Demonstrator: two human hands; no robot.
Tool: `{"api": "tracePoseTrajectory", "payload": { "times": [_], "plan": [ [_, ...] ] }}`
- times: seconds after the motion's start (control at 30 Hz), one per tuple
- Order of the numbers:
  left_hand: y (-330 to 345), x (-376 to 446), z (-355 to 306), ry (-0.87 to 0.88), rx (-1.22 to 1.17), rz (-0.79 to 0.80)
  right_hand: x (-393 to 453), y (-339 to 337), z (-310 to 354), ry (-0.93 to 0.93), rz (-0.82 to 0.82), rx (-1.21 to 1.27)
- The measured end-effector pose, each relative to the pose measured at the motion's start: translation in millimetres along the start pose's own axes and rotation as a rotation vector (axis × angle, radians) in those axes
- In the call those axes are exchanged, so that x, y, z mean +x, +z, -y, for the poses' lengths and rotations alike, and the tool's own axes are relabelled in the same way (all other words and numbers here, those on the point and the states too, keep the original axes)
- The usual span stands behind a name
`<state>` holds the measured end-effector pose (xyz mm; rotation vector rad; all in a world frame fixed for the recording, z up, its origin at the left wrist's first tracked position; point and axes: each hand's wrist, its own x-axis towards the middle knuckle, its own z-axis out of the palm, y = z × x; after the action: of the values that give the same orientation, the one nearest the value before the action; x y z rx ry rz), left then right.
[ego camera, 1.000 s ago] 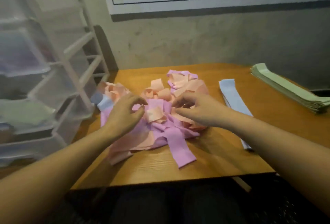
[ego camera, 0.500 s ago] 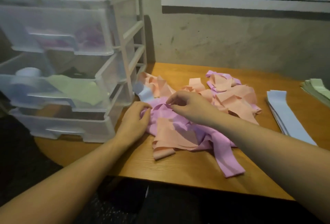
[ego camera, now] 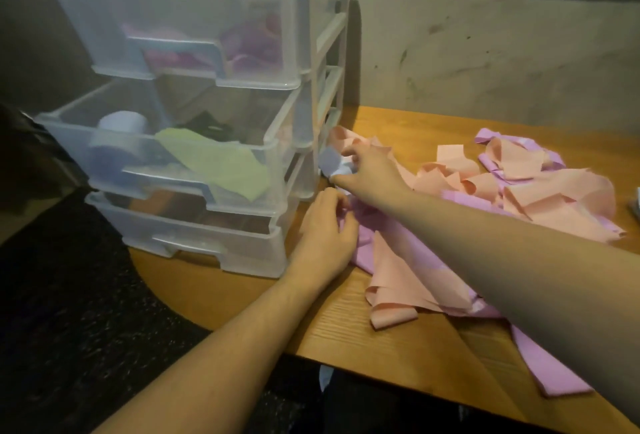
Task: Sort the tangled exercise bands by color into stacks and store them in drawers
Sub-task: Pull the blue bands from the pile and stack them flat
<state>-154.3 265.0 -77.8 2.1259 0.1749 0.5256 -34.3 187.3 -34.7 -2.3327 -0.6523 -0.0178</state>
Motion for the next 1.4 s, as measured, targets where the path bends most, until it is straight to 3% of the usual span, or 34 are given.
{"api": "tracePoseTrajectory", "payload": {
  "times": [0.17,0.3,0.47,0.6,0.8,0.97,1.1,1.27,1.4],
  "plan": [
    [-1.5,-0.3,-1.0,-0.069,-0.001,-0.018,-2.4,20.5,-18.0,0.138,-0.064,0.077],
    [-0.9,0.5,-2.4,-0.097,-0.002,-0.015,-17.1,12.9,-26.6,0.077,-0.064,0.245],
    [-0.5,1.6,-0.8,-0.075,-0.03,-0.006,-47.0,-11.8,-25.8,-0.017,0.02,0.161],
    [-0.9,-2.3,-2.3,-0.017,-0.017,0.002,-75.6,-34.5,-22.1,0.053,0.061,0.4],
    [-0.3,-4.8,-3.1,0.076,0.102,0.086,-109.8,-68.7,-31.4,0.046,-0.062,0.557],
    [2.7,-7.9,-4.8,0.311,0.287,0.229,-130.8,-85.8,-47.0,0.178,-0.165,0.59],
    [3.5,-11.5,-11.5,0.397,0.397,0.318,-146.8,-96.5,-50.1,0.336,-0.167,0.685],
    [0.5,-16.4,-16.7,0.501,0.336,0.429,-159.4,-107.9,-55.4,0.317,-0.141,0.498],
    [1.1,-13.8,-27.4,0.501,0.323,0.499,-168.2,-116.9,-64.2,0.15,-0.11,0.231]
  ]
}}
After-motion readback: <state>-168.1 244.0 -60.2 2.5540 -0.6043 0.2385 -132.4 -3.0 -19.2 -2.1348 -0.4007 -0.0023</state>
